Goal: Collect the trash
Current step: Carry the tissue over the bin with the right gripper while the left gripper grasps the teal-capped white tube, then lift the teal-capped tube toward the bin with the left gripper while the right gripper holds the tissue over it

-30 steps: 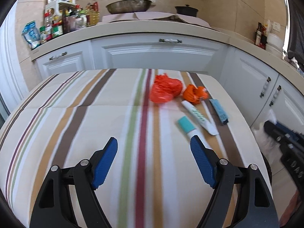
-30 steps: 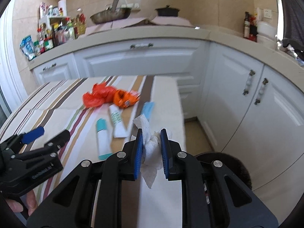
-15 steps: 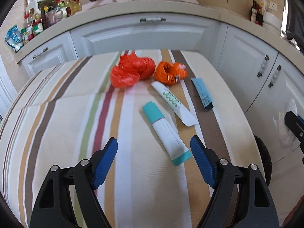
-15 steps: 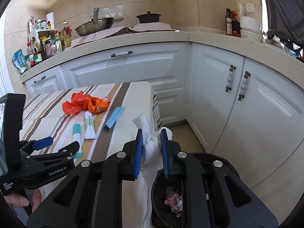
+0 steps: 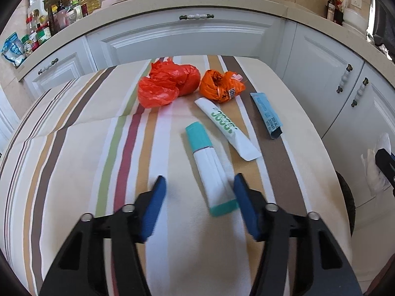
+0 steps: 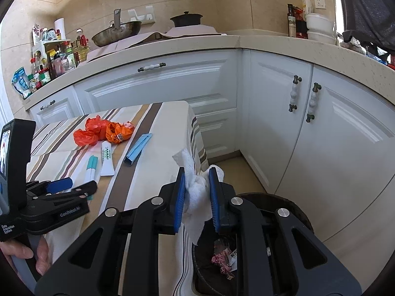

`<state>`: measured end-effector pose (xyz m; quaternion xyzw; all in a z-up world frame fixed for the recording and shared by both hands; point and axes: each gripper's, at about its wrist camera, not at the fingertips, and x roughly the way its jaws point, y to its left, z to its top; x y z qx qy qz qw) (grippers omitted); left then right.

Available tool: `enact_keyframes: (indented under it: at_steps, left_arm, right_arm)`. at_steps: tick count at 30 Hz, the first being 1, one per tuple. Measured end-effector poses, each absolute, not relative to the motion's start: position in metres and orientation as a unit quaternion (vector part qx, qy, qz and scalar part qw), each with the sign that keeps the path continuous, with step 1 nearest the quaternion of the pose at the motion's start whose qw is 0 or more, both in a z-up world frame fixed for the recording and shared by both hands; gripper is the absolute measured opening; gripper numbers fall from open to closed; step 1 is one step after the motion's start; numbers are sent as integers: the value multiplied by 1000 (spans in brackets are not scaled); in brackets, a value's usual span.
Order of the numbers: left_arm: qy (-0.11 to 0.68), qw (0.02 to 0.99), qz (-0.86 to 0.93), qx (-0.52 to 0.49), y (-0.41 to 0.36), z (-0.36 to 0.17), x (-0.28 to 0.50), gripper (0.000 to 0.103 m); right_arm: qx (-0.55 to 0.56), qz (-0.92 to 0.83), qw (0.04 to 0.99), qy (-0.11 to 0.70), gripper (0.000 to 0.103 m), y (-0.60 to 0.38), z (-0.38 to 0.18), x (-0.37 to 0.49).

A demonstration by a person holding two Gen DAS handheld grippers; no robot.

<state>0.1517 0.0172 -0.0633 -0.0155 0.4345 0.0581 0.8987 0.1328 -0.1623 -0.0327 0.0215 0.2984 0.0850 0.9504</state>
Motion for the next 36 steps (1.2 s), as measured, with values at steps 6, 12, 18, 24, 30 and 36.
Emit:
enact_keyframes:
  at_steps: [6,12,18,24,30,36]
  left_arm:
    - [429,901,54,-23,32,-61,148,25]
    - [427,903,45,-27,38,-60,144,24]
    - [414,909,43,-30,42,-54,136,24]
    - [375,925,52,-19,43,-38,120,24]
    - [324,944,57,-16,44,-15,100,24]
    - [278,959,48,-10,39,10,81,24]
  right_arm:
    - [21,86,950,299,18,-161,-33,131]
    - [18,86,950,299,18,-159,-31,128]
    - [16,85,952,294,18,-155,-26,123]
    - [10,84,954,288,18,-153,-21,119]
    - [7,79,958,274,18,-155,-10,108]
    - [2,71,964,258,18,-157,3,91]
